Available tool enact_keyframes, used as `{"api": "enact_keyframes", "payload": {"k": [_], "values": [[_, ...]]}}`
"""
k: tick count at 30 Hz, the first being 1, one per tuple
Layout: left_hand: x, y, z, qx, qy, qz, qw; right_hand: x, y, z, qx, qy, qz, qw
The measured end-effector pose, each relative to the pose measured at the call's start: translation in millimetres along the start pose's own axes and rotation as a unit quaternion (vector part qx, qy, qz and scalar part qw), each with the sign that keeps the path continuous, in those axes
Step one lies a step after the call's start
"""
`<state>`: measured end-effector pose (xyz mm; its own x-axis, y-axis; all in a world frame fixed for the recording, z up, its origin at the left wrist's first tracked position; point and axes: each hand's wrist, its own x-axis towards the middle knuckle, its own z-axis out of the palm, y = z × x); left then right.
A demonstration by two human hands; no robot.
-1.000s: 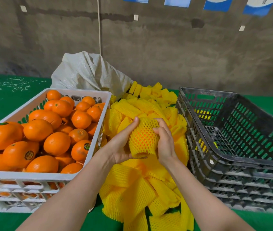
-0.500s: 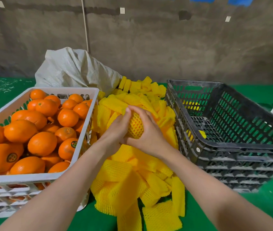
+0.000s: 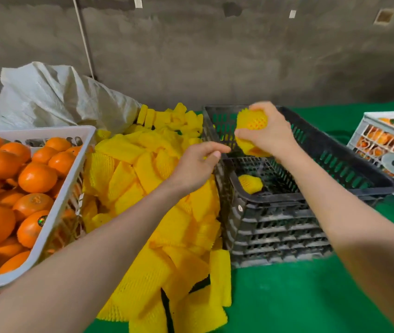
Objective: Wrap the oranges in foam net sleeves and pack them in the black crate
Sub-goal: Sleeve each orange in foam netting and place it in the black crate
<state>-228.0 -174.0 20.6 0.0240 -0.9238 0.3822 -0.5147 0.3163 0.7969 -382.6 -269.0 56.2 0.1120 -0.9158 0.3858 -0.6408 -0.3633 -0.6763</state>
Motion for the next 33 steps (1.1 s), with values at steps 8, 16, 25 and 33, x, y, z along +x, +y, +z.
{"api": "enact_keyframes", "payload": {"k": [8, 16, 25, 33], "values": [[20.9, -15.5, 27.8, 0.187, -0.100, 0.098, 0.972, 14.5, 45.1, 41.9, -0.446, -0.573, 0.005, 0.687], [22.4, -33.3, 17.3, 0.084, -0.071, 0.031, 0.993, 1.2, 64.3, 73.7, -0.359, -0.677, 0.086, 0.637], [15.3, -91.9, -15.8, 0.091, 0.076, -0.193, 0.974, -0.4, 53.5, 71.4, -0.330, -0.700, 0.077, 0.629], [1.6, -90.5, -7.7, 0.251, 0.074, -0.206, 0.943, 24.0, 44.9, 55.3, -0.232, -0.211, -0.072, 0.947]]}}
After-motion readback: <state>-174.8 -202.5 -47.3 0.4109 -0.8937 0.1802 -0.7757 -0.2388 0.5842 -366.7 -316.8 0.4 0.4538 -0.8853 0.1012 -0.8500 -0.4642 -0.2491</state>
